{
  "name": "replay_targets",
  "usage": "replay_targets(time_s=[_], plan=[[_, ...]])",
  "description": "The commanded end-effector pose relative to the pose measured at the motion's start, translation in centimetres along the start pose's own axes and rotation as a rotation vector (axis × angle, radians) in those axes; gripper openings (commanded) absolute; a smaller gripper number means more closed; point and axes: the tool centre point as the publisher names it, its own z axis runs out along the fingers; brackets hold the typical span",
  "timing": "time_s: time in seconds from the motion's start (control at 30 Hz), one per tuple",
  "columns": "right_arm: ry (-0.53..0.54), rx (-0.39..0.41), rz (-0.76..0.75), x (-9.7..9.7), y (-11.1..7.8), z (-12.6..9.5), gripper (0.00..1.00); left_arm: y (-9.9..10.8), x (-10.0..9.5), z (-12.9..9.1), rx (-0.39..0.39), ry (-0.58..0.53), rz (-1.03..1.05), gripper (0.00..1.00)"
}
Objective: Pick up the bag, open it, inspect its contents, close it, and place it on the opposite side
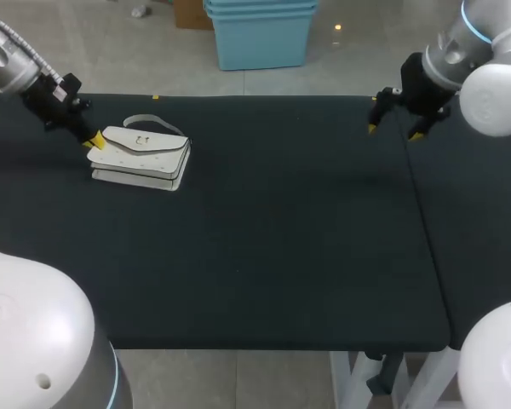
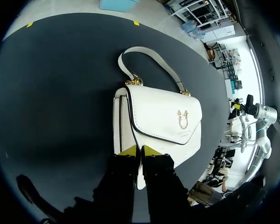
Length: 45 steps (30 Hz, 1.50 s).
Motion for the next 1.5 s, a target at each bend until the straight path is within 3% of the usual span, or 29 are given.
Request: replay_targets(time_s=[0.03, 0.17, 0.4, 0.7, 1.03, 1.37, 1.4, 1.43, 1.47, 1.5], plan=[[-0.002, 0.001, 0.001, 0.0, 0.0, 0.0, 1.00, -0.3, -0.1, 0.0, -0.007, 0.002, 0.000, 0.00], [-0.084, 0.038, 0.005, -1.2, 0.7, -0.7, 1.00, -1.2, -1.4, -2.1, 0.053, -0.052, 0.071, 0.00], [-0.159, 0.080, 0.056, -3.7, 1.9, -2.8, 1.00, -3.1, -5.7, -5.3, 0.125, -0.015, 0.081, 0.00], [-0.176, 0.133, 0.104, -5.0, 2.2, -3.5, 1.00, -4.6, -10.4, -6.6, 0.162, 0.065, 0.016, 0.00], [-0.217, 0.150, 0.123, -5.4, 1.8, -3.4, 1.00, -5.4, -13.3, -8.2, 0.175, 0.084, -0.004, 0.00], [-0.226, 0.145, 0.144, -5.8, 1.6, -3.7, 1.00, -5.8, -14.9, -9.2, 0.179, 0.102, -0.023, 0.00], [-0.227, 0.144, 0.145, -5.9, 1.6, -3.7, 1.00, -5.8, -15.0, -9.2, 0.179, 0.104, -0.022, 0.13], [-0.226, 0.143, 0.147, -5.9, 1.5, -3.7, 1.00, -5.6, -15.0, -9.3, 0.178, 0.106, -0.021, 0.37], [-0.226, 0.142, 0.148, -5.9, 1.5, -3.7, 1.00, -5.4, -14.9, -9.3, 0.178, 0.115, -0.012, 0.50], [-0.225, 0.141, 0.149, -5.9, 1.5, -3.7, 1.00, -5.3, -14.7, -9.4, 0.178, 0.114, -0.010, 0.80]])
